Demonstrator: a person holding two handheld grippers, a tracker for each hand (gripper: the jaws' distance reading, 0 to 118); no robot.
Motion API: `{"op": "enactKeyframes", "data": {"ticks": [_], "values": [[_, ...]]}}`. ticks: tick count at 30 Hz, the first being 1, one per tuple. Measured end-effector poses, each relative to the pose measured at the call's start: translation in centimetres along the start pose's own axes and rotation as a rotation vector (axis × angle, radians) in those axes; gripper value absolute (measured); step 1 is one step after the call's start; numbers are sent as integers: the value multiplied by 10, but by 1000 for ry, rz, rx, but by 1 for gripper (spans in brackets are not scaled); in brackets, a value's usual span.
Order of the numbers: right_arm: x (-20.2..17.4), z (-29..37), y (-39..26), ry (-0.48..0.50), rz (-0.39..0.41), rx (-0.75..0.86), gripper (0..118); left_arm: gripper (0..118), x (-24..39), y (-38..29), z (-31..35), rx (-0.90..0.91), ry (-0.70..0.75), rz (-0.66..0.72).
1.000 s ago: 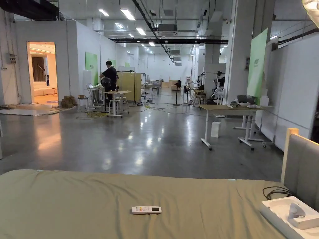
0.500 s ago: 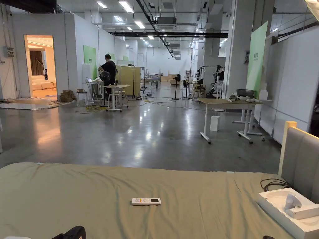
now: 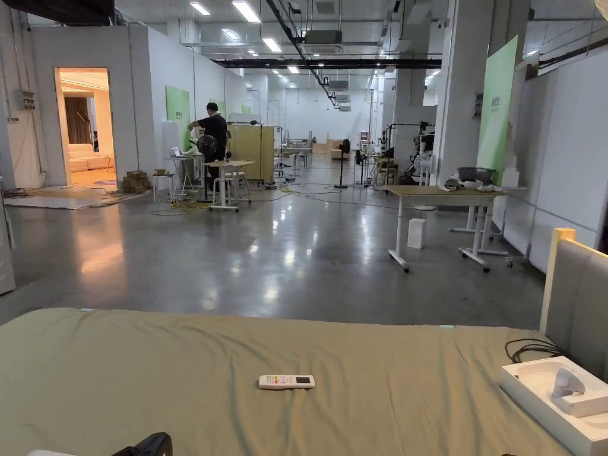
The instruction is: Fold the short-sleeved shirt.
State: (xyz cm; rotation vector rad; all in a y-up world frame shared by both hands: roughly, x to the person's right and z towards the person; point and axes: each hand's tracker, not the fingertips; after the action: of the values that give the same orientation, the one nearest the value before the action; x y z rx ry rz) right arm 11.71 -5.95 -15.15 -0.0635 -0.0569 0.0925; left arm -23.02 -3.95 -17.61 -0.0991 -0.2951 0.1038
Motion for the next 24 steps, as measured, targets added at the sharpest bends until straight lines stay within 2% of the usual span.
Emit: {"op": "enactKeyframes", "data": {"ticks": [4, 6, 7, 8, 9, 12, 14, 18, 24], "values": [[-2, -1, 0, -2, 7, -3, 0, 2, -1, -1, 0, -6, 2, -16], [-3, 0, -1, -4, 13, -4, 0, 7, -3, 0, 2, 11, 8, -20], [-3, 0, -2, -5, 18, -5, 0, 23, -7, 0, 2, 12, 6, -20], [-2, 1, -2, -4, 22, -4, 0, 50, -12, 0, 3, 8, 5, -20], [-2, 2, -4, 0, 26, -4, 0, 59, -19, -1, 4, 1, 30, -17], [-3, 5, -11, 20, 38, -5, 0, 65, -45, -1, 13, -48, 78, -27], [-3, 6, -18, 39, 31, -17, 0, 88, -65, 4, 21, -108, 160, -70], [-2, 6, -37, 85, -12, -58, 0, 90, -104, 5, 24, -209, 255, -83], [7, -4, -62, 88, -45, -165, 0, 90, -179, -21, -4, -400, 307, 84]]}}
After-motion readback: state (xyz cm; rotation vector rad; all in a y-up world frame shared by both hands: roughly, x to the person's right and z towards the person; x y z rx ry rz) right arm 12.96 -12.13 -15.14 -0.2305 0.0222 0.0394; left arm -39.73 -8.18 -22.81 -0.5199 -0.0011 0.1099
